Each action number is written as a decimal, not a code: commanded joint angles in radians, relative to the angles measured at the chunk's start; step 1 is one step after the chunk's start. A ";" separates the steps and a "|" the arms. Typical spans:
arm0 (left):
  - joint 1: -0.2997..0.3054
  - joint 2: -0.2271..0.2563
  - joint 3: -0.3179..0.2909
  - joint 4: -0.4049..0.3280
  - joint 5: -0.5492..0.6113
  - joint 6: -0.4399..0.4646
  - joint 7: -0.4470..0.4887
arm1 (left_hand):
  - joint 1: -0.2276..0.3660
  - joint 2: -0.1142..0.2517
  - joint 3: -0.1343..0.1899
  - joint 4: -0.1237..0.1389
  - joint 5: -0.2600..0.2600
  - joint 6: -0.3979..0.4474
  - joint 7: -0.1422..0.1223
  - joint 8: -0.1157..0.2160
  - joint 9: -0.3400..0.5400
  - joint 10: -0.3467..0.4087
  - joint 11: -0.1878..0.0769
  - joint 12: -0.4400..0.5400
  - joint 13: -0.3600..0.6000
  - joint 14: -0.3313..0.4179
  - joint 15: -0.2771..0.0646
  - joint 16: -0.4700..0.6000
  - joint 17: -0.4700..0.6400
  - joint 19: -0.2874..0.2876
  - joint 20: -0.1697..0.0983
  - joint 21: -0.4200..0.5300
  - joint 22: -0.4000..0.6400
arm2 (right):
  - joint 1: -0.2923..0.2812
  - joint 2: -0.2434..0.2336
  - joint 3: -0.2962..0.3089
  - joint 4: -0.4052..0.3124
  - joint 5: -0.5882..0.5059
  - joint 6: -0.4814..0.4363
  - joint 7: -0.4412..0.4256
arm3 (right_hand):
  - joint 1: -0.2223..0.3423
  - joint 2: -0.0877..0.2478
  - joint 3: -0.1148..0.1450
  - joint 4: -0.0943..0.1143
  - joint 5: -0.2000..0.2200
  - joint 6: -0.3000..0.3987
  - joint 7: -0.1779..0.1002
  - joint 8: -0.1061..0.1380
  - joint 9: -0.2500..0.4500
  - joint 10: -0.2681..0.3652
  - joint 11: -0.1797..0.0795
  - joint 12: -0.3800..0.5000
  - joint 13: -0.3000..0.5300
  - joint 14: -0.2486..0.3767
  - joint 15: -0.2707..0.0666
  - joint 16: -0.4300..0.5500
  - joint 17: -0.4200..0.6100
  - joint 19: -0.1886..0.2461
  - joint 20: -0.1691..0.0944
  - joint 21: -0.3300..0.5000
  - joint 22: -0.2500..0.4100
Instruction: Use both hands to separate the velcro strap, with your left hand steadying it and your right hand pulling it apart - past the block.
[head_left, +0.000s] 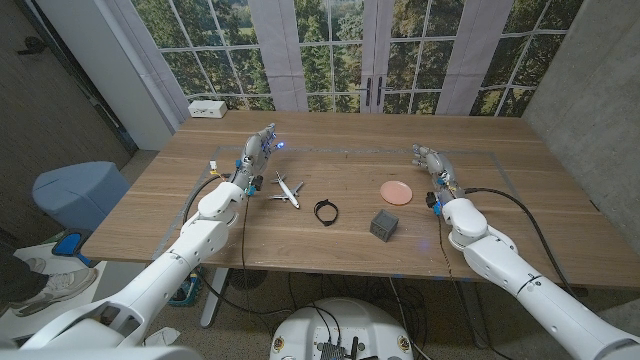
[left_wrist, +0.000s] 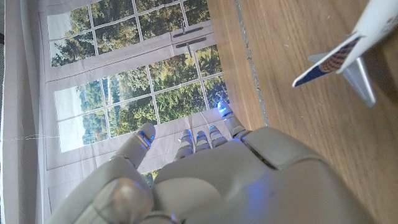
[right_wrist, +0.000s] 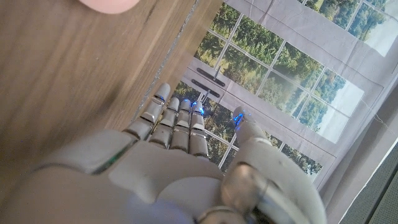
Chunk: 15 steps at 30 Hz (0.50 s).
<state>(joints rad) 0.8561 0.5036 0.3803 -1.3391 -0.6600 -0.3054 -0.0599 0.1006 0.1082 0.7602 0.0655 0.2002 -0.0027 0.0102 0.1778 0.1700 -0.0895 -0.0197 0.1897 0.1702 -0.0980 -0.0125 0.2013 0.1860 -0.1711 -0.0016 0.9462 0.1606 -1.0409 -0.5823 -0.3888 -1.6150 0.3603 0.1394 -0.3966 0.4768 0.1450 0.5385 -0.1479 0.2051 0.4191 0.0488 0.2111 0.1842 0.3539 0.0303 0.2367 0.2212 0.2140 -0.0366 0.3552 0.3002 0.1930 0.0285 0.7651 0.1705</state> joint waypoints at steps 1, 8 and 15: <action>0.000 0.003 0.002 -0.001 -0.001 0.003 -0.008 | 0.010 0.066 0.001 -0.008 0.010 0.005 0.007 0.006 0.002 0.008 0.001 0.004 0.005 0.003 0.003 0.006 0.001 -0.023 0.004 -0.005 0.002 | -0.042 -0.023 -0.031 -0.125 -0.166 -0.121 -0.134 | 0.011 0.002 0.001 -0.012 0.009 0.016 0.001 0.006 0.005 0.018 -0.004 0.008 0.006 0.019 -0.004 0.011 0.008 0.010 0.013 0.001 0.004; 0.000 0.003 0.001 0.000 0.000 -0.003 -0.009 | 0.010 0.067 0.001 -0.009 0.010 0.006 0.007 0.005 0.002 0.008 -0.001 0.004 0.005 0.004 0.003 0.006 0.001 -0.019 0.005 -0.008 0.002 | -0.048 -0.026 -0.050 -0.174 -0.244 -0.199 -0.179 | 0.025 0.001 0.002 -0.021 0.014 0.030 -0.006 0.009 0.005 0.028 -0.010 0.013 0.011 0.023 -0.012 0.018 0.014 0.019 0.019 0.001 0.005; 0.003 0.004 -0.001 0.000 -0.002 -0.009 -0.013 | 0.010 0.067 0.000 -0.010 0.011 0.005 0.007 0.005 0.002 0.009 0.001 0.004 0.005 0.005 0.003 0.006 0.001 -0.017 0.005 -0.013 0.003 | -0.049 -0.025 -0.076 -0.213 -0.312 -0.266 -0.204 | 0.045 0.002 0.003 -0.028 0.019 0.043 -0.015 0.011 0.006 0.042 -0.023 0.020 0.018 0.025 -0.023 0.026 0.022 0.025 0.018 0.000 0.006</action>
<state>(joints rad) 0.8565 0.5059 0.3815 -1.3397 -0.6609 -0.3041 -0.0677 0.1005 0.1082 0.7561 0.0615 0.2002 -0.0032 0.0107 0.1778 0.1700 -0.0804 -0.0214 0.1897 0.1701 -0.0981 -0.0125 0.2013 0.1861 -0.1711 -0.0017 0.9387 0.1605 -1.0794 -0.6042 -0.4307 -1.7562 0.1652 -0.0196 -0.5366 0.5191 0.1455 0.5383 -0.1699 0.2160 0.4508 0.0366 0.2186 0.1888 0.3861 0.0090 0.2517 0.2350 0.2312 -0.0372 0.3745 0.3184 0.2108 0.0465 0.7652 0.1749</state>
